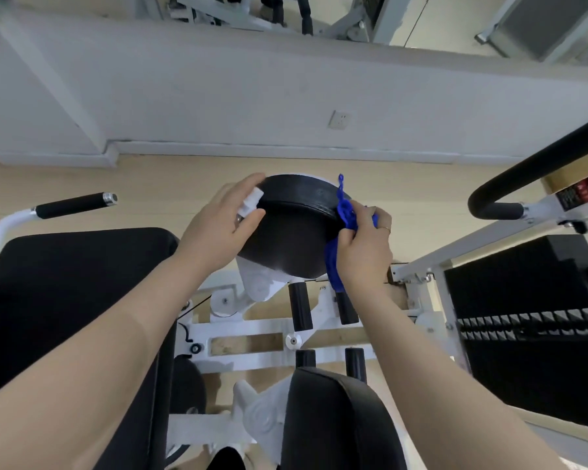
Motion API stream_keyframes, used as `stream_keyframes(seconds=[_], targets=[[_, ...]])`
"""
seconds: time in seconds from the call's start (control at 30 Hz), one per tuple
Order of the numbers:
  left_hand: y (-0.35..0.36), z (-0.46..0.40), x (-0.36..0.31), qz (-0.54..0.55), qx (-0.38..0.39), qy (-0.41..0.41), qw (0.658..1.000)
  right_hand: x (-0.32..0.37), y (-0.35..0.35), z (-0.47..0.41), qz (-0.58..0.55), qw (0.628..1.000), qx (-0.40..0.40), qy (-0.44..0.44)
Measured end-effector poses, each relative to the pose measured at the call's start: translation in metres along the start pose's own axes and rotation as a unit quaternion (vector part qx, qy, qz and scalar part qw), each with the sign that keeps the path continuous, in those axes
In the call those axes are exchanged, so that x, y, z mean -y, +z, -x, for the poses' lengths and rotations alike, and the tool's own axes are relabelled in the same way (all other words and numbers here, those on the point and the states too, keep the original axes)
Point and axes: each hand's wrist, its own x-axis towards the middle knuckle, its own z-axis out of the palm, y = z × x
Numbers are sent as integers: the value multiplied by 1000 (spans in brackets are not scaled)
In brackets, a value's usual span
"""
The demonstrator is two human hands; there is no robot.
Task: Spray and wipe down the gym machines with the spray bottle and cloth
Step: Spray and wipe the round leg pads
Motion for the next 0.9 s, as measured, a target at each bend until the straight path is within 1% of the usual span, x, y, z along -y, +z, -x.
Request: stream_keyframes(seconds=[0.07,0.1,0.17,0.23,0.27,0.33,0.43,0.5,0.57,0.63,0.73,0.8,0.87,0.9], targets=[[1,1,-20,-29,-31,35,999,-2,0,0,-10,1000,3,7],[4,2,-29,-43,-27,45,998,-2,-1,-1,-11,1000,6,9],[10,3,-41,-75,4,50,996,-2,-4,-4,-14,1000,21,1],[14,3,-45,-108,32,37,993,-3,-6,-8,-23,999,44,-20],[16,3,-46,-126,31,24,991,-3,-9,-10,-25,997,57,-34],[18,2,-43,-176,-7,5,984,-4,-13,-17,-15,995,81,-57],[20,0,-37,-250,-59,23,966,-4,-13,-24,-4,992,103,-71],[17,-3,-36,-272,-54,14,961,-5,-12,-30,-12,990,112,-88],[12,-5,-32,-285,-34,-9,958,-5,-12,-34,-13,989,111,-92],[5,-1,-26,-280,-23,-39,959,-6,-11,-35,-7,990,111,-91],[2,9,-19,-220,-23,-69,973,-6,-8,-32,-2,990,100,-96],[7,10,-15,-171,-49,-92,980,-6,-8,-30,-2,991,91,-95],[8,11,-6,-122,-95,-145,977,-6,-9,-29,-1,992,89,-94],[9,13,1,-113,-102,-173,973,-7,-9,-29,1,992,88,-93]])
